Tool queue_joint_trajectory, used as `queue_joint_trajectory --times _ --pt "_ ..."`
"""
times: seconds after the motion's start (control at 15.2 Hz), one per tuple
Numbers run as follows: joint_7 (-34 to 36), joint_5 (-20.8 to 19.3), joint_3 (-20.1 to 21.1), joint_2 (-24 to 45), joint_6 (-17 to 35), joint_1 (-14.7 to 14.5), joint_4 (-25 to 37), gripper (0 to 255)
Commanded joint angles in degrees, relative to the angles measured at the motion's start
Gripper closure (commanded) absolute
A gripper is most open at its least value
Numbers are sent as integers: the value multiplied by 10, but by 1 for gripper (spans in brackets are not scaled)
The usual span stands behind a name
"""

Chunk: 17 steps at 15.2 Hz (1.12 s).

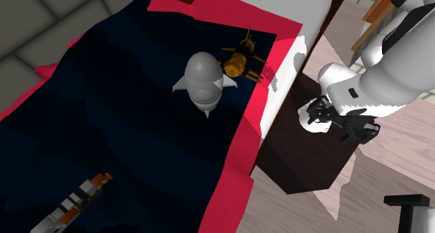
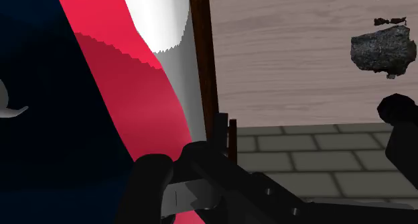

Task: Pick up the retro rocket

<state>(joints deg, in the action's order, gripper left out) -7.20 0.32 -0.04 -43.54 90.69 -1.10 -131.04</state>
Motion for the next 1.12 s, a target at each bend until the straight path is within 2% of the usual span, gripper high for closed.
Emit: queue_joint_trajectory --times 0.0,1.06 --pt "0 0 0 0 0 0 0 0" --pt "88 -91 -88 66 209 139 14 0"
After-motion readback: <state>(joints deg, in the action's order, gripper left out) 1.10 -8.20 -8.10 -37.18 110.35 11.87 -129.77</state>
